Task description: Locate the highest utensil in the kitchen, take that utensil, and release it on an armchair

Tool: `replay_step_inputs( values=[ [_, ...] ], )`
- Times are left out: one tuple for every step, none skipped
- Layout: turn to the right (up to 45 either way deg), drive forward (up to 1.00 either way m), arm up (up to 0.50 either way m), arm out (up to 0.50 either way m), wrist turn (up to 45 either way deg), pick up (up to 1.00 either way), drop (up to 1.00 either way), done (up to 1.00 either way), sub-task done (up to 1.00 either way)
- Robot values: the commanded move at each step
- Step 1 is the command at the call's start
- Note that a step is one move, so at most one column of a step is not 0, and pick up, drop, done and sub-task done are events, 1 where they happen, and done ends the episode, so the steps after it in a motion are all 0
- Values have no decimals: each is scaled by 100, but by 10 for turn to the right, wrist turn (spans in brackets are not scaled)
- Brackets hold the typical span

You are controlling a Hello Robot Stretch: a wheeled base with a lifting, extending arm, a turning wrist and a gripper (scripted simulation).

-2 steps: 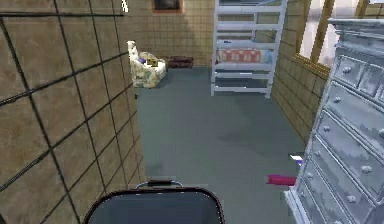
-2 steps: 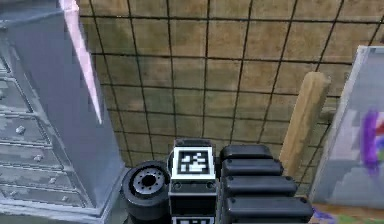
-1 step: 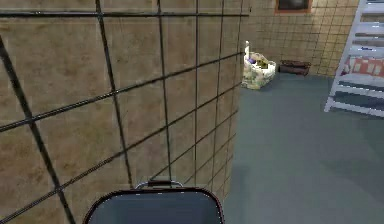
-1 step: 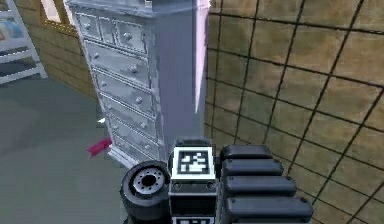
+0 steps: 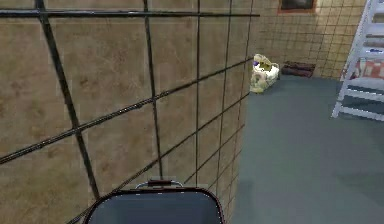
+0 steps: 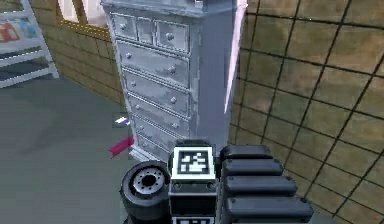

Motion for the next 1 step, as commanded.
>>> replay_step_inputs(
  values=[
    [360, 0, 0, 0, 0, 0, 0, 0, 0]
  ],
)
